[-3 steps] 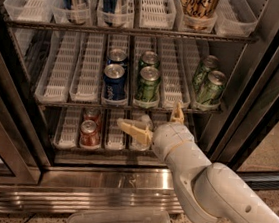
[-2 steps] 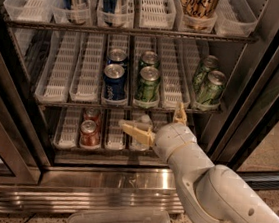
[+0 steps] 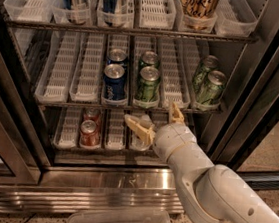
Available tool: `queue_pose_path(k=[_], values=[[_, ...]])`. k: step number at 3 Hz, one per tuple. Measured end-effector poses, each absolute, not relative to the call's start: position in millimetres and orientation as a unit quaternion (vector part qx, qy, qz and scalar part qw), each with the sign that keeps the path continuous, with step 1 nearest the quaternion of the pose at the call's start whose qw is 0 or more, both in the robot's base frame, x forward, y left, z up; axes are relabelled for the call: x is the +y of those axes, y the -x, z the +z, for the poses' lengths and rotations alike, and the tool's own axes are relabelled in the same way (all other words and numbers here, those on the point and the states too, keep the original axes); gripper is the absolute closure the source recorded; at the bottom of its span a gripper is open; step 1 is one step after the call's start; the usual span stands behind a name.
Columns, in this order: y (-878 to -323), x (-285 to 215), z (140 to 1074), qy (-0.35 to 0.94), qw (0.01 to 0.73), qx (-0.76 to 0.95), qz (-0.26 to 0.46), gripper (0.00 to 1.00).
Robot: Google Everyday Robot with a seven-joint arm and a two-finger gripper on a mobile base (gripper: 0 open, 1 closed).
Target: Pick green can from middle shelf of fridge
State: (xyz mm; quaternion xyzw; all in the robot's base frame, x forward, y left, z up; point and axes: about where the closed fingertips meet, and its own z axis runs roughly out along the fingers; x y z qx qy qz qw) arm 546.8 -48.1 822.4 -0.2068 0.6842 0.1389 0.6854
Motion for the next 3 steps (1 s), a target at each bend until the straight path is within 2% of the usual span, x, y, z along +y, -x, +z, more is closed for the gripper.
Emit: queue_pose_path(k=[1,2,3], values=[[-546.9,-48.0,822.4,0.207,0.685,0.684,0.139,0.43],[-546.9,-48.0,822.4,0.207,0.685,0.684,0.139,0.49],[-547.1,-47.8,822.4,0.206,0.686,0.684,0.139,0.42]])
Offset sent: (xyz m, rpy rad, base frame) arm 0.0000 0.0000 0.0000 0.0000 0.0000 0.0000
